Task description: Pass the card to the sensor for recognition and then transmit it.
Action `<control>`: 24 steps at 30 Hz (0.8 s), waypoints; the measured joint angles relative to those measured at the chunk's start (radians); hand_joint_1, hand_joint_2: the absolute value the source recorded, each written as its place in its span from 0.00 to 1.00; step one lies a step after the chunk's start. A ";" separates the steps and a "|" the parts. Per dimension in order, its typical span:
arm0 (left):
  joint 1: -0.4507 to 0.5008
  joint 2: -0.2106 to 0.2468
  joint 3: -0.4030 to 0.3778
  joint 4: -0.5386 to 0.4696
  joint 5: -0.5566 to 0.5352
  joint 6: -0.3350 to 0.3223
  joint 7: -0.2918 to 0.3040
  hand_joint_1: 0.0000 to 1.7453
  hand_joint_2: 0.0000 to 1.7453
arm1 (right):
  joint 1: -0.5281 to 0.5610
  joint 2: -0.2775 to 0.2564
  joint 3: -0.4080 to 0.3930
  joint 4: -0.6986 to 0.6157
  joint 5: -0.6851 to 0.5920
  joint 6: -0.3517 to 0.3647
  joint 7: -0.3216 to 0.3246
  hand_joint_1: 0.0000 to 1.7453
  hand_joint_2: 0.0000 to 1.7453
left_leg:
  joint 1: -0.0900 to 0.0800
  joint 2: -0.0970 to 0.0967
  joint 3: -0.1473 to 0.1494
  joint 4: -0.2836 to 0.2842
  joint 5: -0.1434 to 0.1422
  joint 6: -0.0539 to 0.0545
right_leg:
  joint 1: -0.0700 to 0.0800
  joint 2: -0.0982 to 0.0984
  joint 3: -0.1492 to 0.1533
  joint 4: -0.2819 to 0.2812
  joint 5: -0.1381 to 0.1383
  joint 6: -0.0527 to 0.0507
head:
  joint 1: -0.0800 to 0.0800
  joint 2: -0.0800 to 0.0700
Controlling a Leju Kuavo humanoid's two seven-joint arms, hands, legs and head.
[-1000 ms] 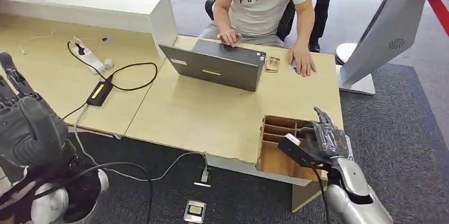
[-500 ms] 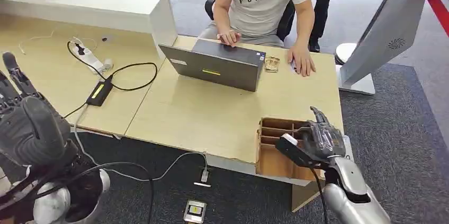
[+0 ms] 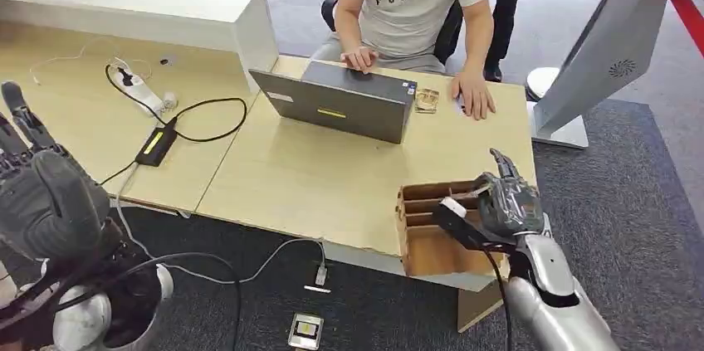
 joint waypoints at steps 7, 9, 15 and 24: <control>0.001 -0.003 0.000 0.000 -0.008 0.020 0.000 0.00 1.00 | -0.050 0.008 -0.008 0.000 0.009 -0.032 0.002 1.00 1.00 | 0.000 0.000 0.000 0.000 0.000 0.000 | 0.000 0.000 0.000 0.000 0.000 0.000 | 0.000 0.000; 0.001 -0.003 0.000 0.000 -0.009 0.026 0.000 0.00 1.00 | -0.060 0.011 -0.009 0.000 0.009 -0.033 0.002 1.00 1.00 | 0.000 0.000 0.000 0.000 0.000 0.000 | 0.000 0.000 0.000 0.000 0.000 0.000 | 0.000 0.000; 0.006 -0.003 0.000 0.000 -0.014 0.039 0.000 0.00 1.00 | -0.076 0.017 -0.016 0.000 0.003 -0.037 -0.002 1.00 1.00 | 0.000 0.000 0.000 0.000 0.000 0.000 | 0.000 0.000 0.000 0.000 0.000 0.000 | 0.000 0.000; -0.003 -0.003 -0.003 0.000 -0.005 0.044 0.000 0.00 1.00 | -0.128 0.027 -0.024 0.000 0.031 -0.039 -0.002 1.00 1.00 | 0.000 0.000 0.000 0.000 0.000 0.000 | 0.000 0.000 0.000 0.000 0.000 0.000 | 0.000 0.000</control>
